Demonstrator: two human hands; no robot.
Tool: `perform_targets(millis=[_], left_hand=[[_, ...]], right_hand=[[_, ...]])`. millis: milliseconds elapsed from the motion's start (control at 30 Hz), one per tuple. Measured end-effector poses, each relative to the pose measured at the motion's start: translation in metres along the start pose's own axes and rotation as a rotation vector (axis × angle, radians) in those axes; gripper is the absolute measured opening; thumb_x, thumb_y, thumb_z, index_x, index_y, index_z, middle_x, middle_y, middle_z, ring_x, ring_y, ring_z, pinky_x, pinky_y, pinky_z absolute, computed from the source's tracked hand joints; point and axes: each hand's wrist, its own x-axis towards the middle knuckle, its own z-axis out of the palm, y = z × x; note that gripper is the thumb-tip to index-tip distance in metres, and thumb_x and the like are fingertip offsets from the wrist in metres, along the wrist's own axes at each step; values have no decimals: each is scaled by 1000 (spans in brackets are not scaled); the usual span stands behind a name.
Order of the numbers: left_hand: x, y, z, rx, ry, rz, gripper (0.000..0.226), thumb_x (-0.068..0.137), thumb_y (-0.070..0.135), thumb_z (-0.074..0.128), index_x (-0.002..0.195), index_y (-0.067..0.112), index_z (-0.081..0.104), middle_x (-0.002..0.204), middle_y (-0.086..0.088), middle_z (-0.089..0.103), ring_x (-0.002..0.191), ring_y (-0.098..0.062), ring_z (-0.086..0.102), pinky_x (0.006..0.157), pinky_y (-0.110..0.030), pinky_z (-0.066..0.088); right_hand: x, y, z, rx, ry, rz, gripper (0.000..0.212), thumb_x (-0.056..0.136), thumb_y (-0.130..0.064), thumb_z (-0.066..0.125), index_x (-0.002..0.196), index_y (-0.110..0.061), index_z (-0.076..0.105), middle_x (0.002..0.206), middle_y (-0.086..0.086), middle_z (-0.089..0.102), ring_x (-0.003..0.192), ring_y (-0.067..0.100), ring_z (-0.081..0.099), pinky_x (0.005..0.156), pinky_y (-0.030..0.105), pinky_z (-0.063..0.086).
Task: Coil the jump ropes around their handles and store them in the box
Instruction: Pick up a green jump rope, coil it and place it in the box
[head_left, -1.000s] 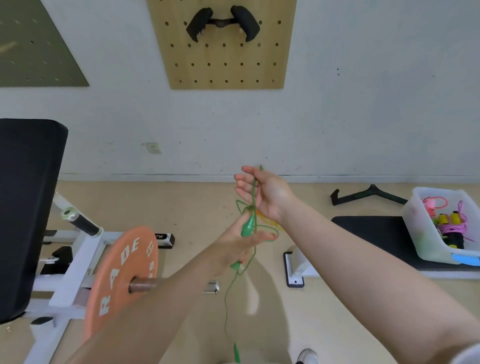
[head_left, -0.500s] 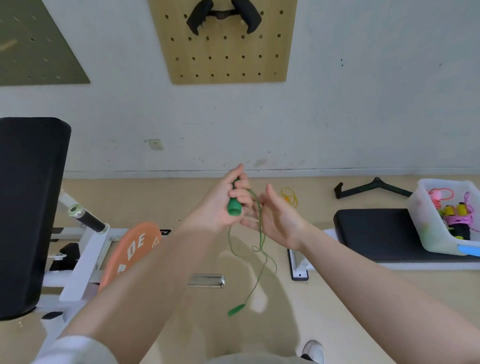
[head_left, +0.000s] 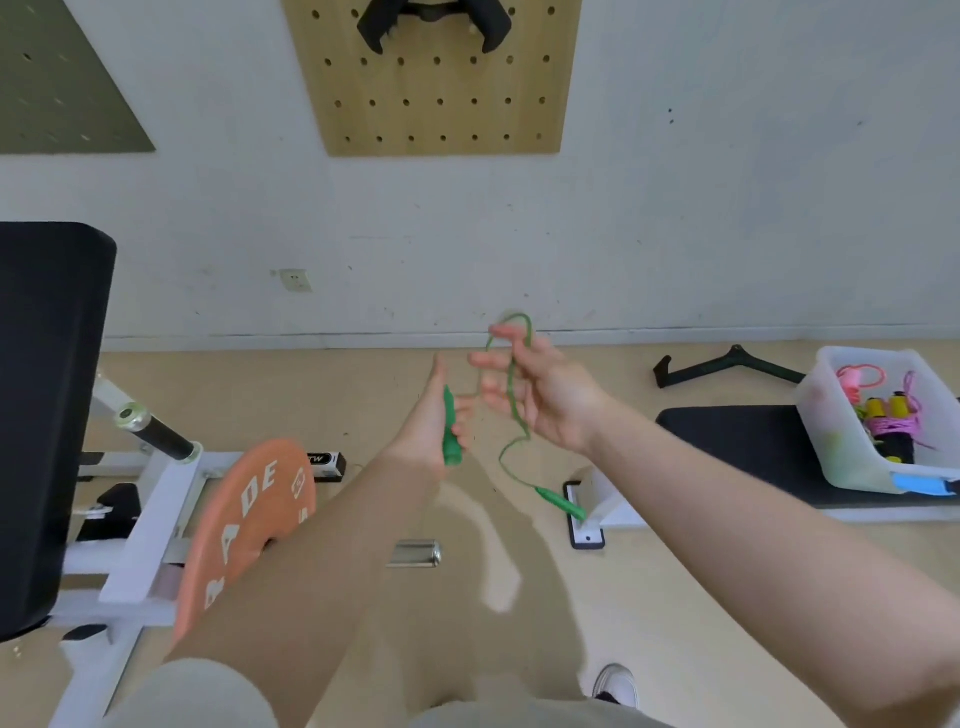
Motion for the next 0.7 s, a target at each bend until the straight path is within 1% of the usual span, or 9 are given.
perform_targets(millis=[167,267,333,400,500,567,600,667,700], left_hand=[[-25,-3,1,77,-259,-14,73,87,70,26,107,8,59,117,-9,64,28,-4,19,33,-14,19],[-59,-1,12,168,-479,21,54,93,56,26,109,15,57,88,-14,72,26,-6,19,37,-16,18],[-75,5,16,341,-510,186,34,98,37,32,97,13,56,63,-7,66,27,-7,23,37,-17,20],[-79,11,14,334,-461,313,21,99,21,37,87,12,51,52,1,56,28,-6,26,34,-14,23],[-72,25,6,158,-311,384,20,100,20,37,82,16,46,45,8,41,28,-4,25,34,-14,22],[-66,34,1,41,-261,396,22,101,22,37,81,17,45,44,8,34,28,-4,24,36,-14,24],[-63,39,-2,-28,-252,382,22,100,23,38,80,17,44,44,8,31,28,-5,24,36,-13,25],[-61,48,-6,-153,-263,334,21,100,24,40,80,17,44,42,8,29,27,-4,24,35,-12,25],[-63,52,-6,-190,-283,302,21,99,24,40,80,17,44,41,8,29,26,-4,24,34,-12,25]], right_hand=[[22,-32,30,361,39,-18,19,103,-21,24,115,-13,38,74,11,73,55,17,68,48,22,55],[27,-39,33,342,136,-90,21,104,-20,26,121,-15,36,76,15,69,50,17,67,46,22,54],[30,-39,29,256,272,-130,24,103,-20,26,120,-10,40,81,16,62,47,17,65,44,20,53],[28,-30,22,202,354,-138,29,103,-26,25,112,-6,44,80,16,60,49,17,64,44,19,52],[15,7,22,-105,260,-87,52,100,-47,15,92,-13,54,62,3,64,46,8,58,48,18,46],[-5,42,28,-393,197,-105,57,98,-50,15,81,-19,60,63,-5,64,59,9,58,61,20,45],[-14,59,30,-520,196,-174,49,99,-48,23,82,-23,62,73,-7,64,70,8,57,71,20,44],[-27,86,33,-756,245,-328,29,90,-47,45,104,-27,61,103,-9,59,97,4,52,90,19,39],[-29,94,34,-900,307,-392,43,83,-49,50,116,-23,57,113,-6,53,106,6,48,96,19,35]])
